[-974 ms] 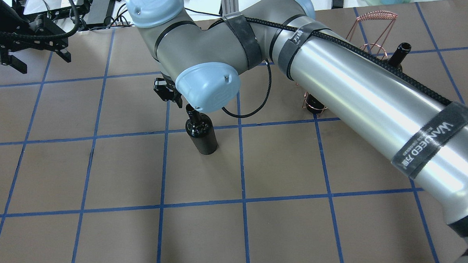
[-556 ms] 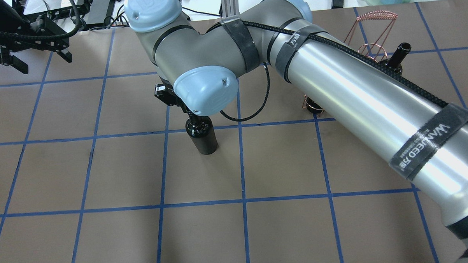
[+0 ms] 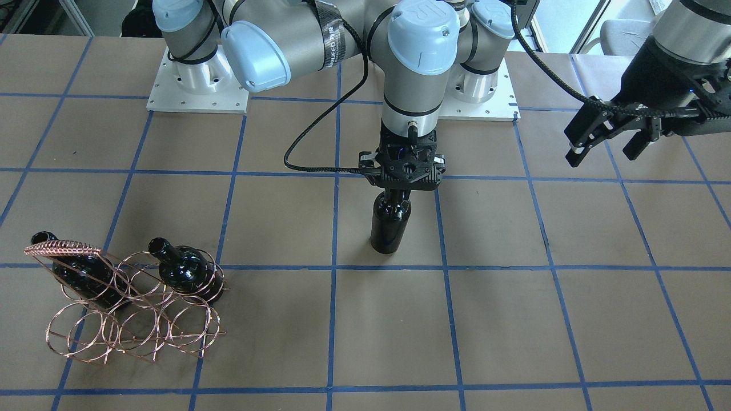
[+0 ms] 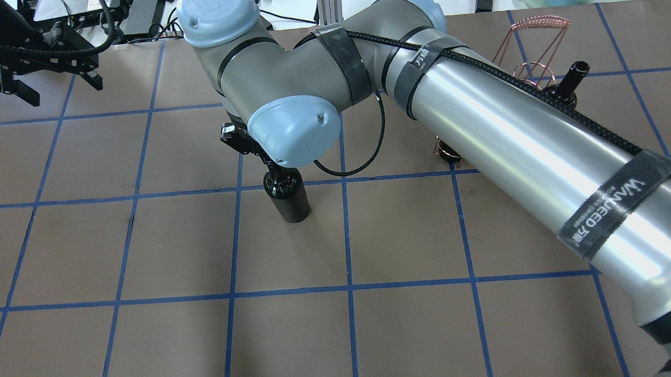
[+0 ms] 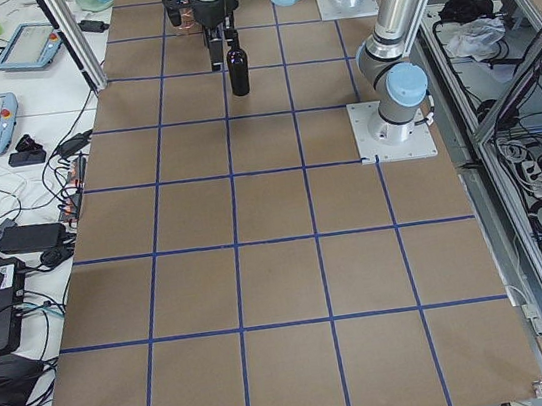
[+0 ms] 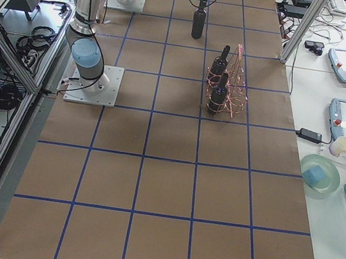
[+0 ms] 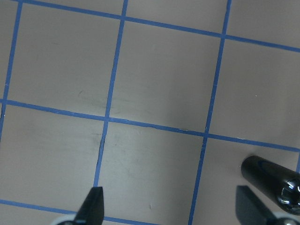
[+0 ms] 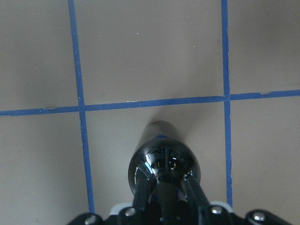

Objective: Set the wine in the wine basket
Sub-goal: 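Lift the bottle with the right gripper and carry it to the copper rack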

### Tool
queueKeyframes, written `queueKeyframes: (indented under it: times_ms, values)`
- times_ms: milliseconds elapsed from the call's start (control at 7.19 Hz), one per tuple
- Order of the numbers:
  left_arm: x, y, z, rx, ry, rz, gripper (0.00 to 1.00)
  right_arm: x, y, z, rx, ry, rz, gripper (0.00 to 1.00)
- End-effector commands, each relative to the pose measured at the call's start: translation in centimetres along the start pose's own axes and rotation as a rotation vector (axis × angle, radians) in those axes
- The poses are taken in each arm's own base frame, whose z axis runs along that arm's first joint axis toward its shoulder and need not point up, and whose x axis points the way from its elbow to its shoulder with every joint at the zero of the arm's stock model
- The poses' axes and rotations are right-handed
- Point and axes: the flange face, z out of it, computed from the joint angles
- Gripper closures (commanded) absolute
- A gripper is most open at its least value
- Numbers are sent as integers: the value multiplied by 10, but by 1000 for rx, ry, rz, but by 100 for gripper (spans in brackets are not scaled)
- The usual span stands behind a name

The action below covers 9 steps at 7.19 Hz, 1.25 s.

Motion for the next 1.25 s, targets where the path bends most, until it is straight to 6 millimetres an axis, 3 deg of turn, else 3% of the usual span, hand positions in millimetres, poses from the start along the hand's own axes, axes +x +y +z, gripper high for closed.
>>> queueKeyframes:
  times_ms: [0,139,278,834,1113]
  values:
    - [1,1,-1,0,5,1,0,6,-2,-12,16,-8,9,86]
    - [1,1,1,-3,8,0,0,21,-7,-20,10,7,14,88]
    - [1,1,1,-5,5,0,0,51,-17,-38,4,20,3,89]
    - [10,1,2,-8,24,15,0,271,-33,-109,-63,42,-82,89]
    - [11,1,3,-9,26,17,0,358,-45,-130,-78,43,-178,90]
